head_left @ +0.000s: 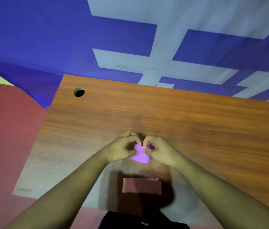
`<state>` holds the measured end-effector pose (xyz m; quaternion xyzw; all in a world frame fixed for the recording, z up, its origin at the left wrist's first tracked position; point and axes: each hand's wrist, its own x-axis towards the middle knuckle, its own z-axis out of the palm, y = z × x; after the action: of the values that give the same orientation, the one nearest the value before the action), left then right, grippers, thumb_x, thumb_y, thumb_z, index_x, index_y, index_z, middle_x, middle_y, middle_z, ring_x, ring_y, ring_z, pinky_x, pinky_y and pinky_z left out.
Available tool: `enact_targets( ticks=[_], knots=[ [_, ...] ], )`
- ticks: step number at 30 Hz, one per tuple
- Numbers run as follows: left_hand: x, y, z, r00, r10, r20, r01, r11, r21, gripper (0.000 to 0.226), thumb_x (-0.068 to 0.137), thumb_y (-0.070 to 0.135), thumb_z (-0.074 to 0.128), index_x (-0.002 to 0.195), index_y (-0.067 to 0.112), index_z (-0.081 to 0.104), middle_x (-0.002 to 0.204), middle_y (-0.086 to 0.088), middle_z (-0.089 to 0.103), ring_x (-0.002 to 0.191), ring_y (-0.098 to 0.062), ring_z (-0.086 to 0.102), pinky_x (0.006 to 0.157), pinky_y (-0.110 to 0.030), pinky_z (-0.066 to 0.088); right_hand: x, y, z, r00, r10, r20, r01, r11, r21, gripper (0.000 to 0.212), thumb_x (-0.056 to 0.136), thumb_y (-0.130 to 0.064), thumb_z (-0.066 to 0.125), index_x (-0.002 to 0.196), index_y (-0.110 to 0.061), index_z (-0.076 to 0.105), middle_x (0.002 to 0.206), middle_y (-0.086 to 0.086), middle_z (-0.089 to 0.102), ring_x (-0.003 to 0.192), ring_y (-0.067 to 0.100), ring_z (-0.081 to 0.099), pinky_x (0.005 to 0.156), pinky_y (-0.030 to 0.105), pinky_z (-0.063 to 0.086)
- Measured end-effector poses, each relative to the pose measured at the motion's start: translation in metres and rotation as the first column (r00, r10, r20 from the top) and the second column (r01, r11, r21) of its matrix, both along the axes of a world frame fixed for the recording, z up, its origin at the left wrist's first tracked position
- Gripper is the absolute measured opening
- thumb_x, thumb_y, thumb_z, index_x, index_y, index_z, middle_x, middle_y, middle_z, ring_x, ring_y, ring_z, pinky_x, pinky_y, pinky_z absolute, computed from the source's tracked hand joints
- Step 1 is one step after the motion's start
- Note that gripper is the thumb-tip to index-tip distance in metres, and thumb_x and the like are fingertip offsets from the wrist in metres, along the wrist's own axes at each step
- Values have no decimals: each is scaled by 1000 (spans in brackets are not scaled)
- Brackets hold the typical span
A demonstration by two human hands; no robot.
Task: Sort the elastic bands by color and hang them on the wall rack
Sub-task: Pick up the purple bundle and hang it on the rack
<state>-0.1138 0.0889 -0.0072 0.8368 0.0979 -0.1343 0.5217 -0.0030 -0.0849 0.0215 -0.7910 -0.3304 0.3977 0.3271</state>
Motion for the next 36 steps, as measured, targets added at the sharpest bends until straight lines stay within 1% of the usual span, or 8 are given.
enact_targets(
  ticks=[4,7,12,17,21,27,30,36],
  knots=[
    [23,3,78,994,47,99,-34,991,-127,26,80,8,63,104,15,60,112,0,60,106,-17,55,97,-35,42,30,5,72,985,-88,-146,115,976,185,23,83,4,66,77,-17,59,66,-5,57,58,4,48,56,19,40],
    [44,-2,142,981,76,178,-45,985,-169,25,87,11,66,109,18,56,107,3,59,96,-9,54,86,-28,43,54,4,134,949,-174,-264,247,929,275,15,83,0,68,78,-12,60,62,1,55,54,12,49,49,25,40],
    [78,-15,226,929,94,357,-63,993,-98,69,76,29,81,133,34,43,127,5,57,119,-5,55,104,-29,42,90,-7,225,808,-287,-514,528,740,417,12,79,-3,61,69,-10,59,66,6,52,65,21,46,60,31,36],
    [111,-45,293,842,170,512,-72,976,-205,56,72,32,74,119,19,48,107,2,59,101,-10,58,98,-26,46,108,-38,287,662,-209,-720,613,704,358,19,87,-2,51,72,-6,62,71,12,60,70,27,56,79,38,47],
    [131,-66,335,817,193,543,-38,958,-283,36,77,19,70,107,18,50,99,3,58,89,-9,57,84,-24,48,116,-60,314,819,-267,-509,531,690,493,12,90,-2,55,95,-10,62,77,14,62,74,28,56,74,36,43],
    [151,-91,402,774,138,618,26,968,-249,38,71,32,69,103,17,56,93,4,63,84,-9,60,78,-21,48,117,-93,369,973,-195,-122,225,690,688,47,82,-31,69,127,-28,55,102,2,70,92,16,64,79,29,48],
    [156,-96,434,772,60,632,70,981,-179,37,73,33,68,105,16,57,95,1,66,86,-10,62,77,-20,47,117,-100,394,957,-266,119,102,687,719,55,76,-25,77,126,-26,55,100,14,70,92,16,64,95,40,50],
    [158,-97,474,768,-59,637,95,995,-22,48,76,34,74,114,17,52,104,-5,66,88,-12,59,80,-29,47,125,-110,440,918,-318,235,25,639,769,33,82,-20,75,112,-21,63,95,24,68,80,17,61,85,46,51]
  ],
)
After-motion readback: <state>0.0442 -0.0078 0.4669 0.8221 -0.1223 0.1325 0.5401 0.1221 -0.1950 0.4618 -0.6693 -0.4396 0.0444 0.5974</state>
